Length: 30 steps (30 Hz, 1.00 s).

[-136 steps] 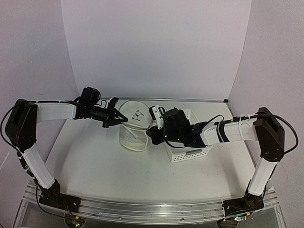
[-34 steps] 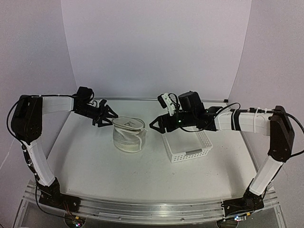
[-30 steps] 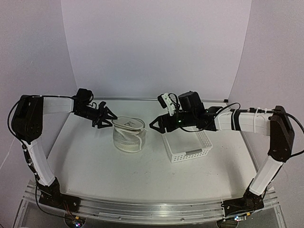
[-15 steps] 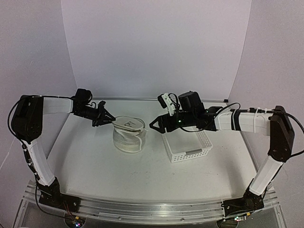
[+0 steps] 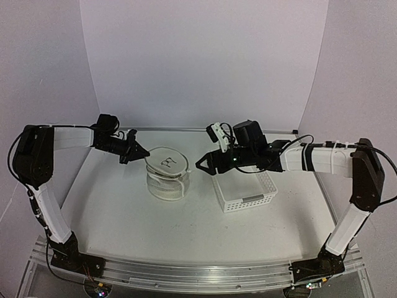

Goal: Unzip the laundry bag and remove the bra
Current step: Open the lid of the laundry bag.

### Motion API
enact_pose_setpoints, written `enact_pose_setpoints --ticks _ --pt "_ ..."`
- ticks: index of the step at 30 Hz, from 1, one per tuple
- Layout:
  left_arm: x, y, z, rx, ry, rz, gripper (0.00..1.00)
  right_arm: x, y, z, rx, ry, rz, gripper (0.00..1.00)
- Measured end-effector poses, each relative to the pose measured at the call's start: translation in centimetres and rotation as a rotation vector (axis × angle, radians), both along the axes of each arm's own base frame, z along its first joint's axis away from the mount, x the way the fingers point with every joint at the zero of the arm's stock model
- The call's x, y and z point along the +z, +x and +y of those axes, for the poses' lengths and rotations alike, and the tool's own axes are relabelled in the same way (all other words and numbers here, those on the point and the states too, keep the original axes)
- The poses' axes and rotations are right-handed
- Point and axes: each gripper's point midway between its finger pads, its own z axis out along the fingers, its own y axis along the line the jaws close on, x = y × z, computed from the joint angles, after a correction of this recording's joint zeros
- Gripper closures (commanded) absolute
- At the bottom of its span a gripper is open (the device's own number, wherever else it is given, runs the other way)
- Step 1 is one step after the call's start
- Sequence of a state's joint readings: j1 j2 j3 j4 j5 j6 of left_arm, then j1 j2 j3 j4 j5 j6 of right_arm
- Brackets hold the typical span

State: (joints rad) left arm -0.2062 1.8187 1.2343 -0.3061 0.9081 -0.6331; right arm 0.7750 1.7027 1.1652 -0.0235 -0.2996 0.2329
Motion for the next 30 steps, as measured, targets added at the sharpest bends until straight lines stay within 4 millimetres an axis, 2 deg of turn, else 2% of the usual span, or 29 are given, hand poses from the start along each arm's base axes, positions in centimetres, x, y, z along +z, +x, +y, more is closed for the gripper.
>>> enact_pose_setpoints --ticks 9,17,26,30 --pt "5.0 -0.2 0.6 0.008 0.026 -0.187 1.00 -0.5 0.0 -0.3 -0.010 -0.012 0.002 0.29" --pt "8.0 -0.8 0.9 0.001 0.096 -0.359 1.00 -0.9 0.5 -1.1 -0.056 -0.038 -0.015 0.29" --pt "11.1 -4.7 -3.2 -0.136 0.196 -0.596 1.00 0.0 0.6 -2.5 -0.113 -0.047 -0.054 0.28" --pt "12.4 -5.4 -3.7 -0.147 0.235 -0.681 1.00 0.2 0.5 -3.1 -0.132 -0.050 -0.067 0.28"
